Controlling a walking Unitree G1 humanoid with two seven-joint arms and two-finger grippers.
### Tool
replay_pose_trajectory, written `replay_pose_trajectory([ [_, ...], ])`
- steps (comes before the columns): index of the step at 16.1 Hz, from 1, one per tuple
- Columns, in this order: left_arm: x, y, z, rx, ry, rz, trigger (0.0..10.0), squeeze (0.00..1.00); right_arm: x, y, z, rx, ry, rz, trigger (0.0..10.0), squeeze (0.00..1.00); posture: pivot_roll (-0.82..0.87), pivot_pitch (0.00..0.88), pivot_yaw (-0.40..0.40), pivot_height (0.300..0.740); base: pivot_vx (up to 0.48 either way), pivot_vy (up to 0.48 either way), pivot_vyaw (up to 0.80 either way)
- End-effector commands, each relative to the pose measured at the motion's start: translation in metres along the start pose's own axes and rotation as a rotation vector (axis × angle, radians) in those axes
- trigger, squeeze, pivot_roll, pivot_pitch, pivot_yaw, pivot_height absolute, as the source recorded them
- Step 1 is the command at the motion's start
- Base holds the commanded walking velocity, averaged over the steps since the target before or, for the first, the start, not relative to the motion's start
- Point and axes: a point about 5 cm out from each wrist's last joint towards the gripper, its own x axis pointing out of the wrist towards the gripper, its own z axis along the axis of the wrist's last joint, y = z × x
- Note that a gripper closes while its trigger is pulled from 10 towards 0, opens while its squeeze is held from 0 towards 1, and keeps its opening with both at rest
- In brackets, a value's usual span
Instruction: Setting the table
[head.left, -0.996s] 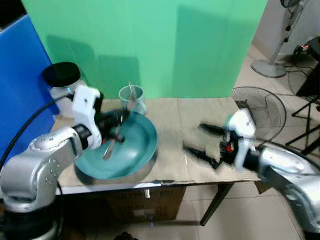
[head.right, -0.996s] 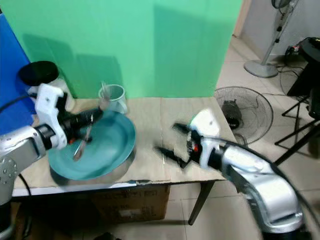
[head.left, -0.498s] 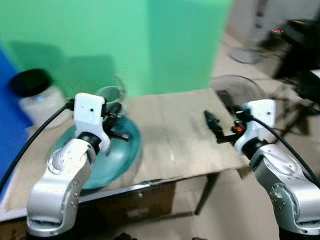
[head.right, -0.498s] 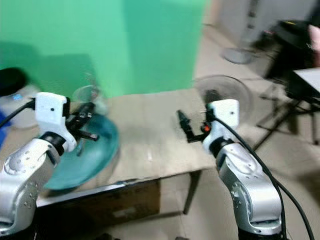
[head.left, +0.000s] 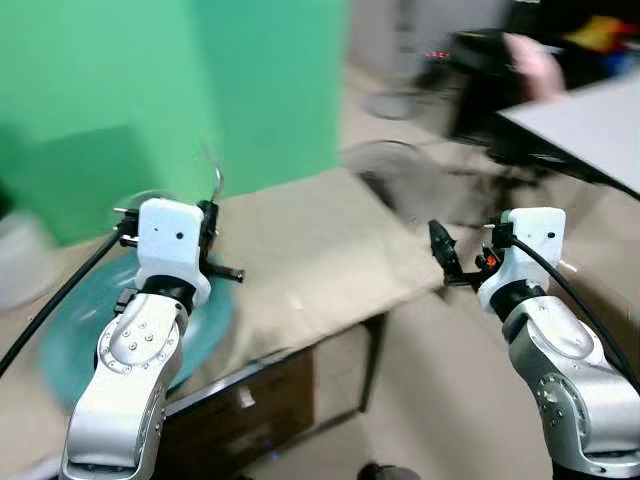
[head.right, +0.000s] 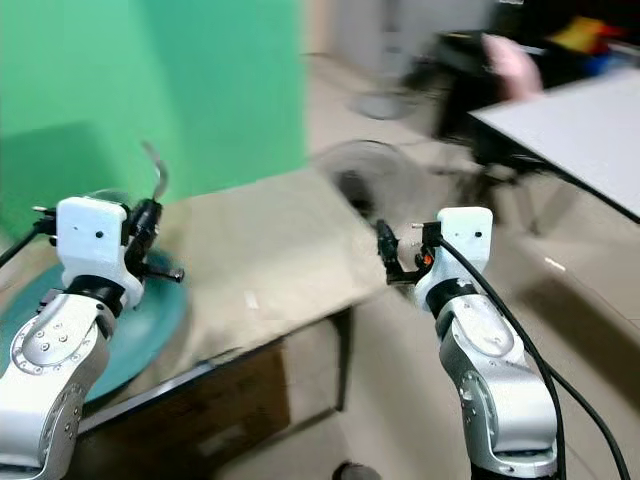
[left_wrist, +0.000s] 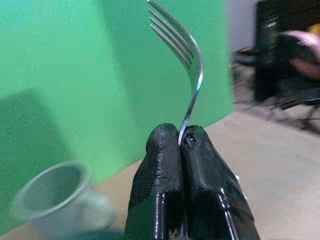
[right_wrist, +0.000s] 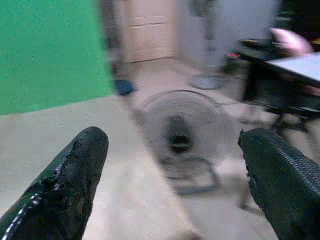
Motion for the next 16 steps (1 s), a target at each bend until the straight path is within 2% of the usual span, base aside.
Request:
replay_pose_trajectory([
  [1,0.000,0.001,-0.002,-0.014,-0.001,0.019,10.0,0.00,0.003,-0.002,0.001,-0.006,-0.016,-0.046,10.0,0.00,-0.09,0.000,0.063,0.740,0.000,0.000,-0.77],
  [2,-0.001,0.002,-0.002,-0.026,-0.007,0.023,10.0,0.00,0.003,-0.004,0.002,-0.012,-0.036,-0.076,10.0,0.00,-0.09,0.000,0.063,0.740,0.000,0.000,-0.78],
  [3,-0.003,0.003,-0.003,-0.054,-0.010,0.043,10.0,0.00,0.004,-0.004,0.000,-0.004,-0.021,-0.067,10.0,0.00,-0.08,0.000,0.055,0.740,0.304,0.000,-0.79],
  [8,-0.011,0.003,-0.010,-0.082,0.006,0.064,10.0,0.00,0.006,0.004,0.000,-0.017,-0.008,-0.012,10.0,0.00,-0.08,0.000,0.045,0.740,0.349,0.000,-0.80],
  [16,-0.018,0.015,-0.014,-0.063,0.020,0.098,10.0,0.00,0.008,0.002,0.000,-0.024,0.007,-0.029,10.0,0.00,-0.08,0.000,0.033,0.740,0.391,0.000,-0.80],
])
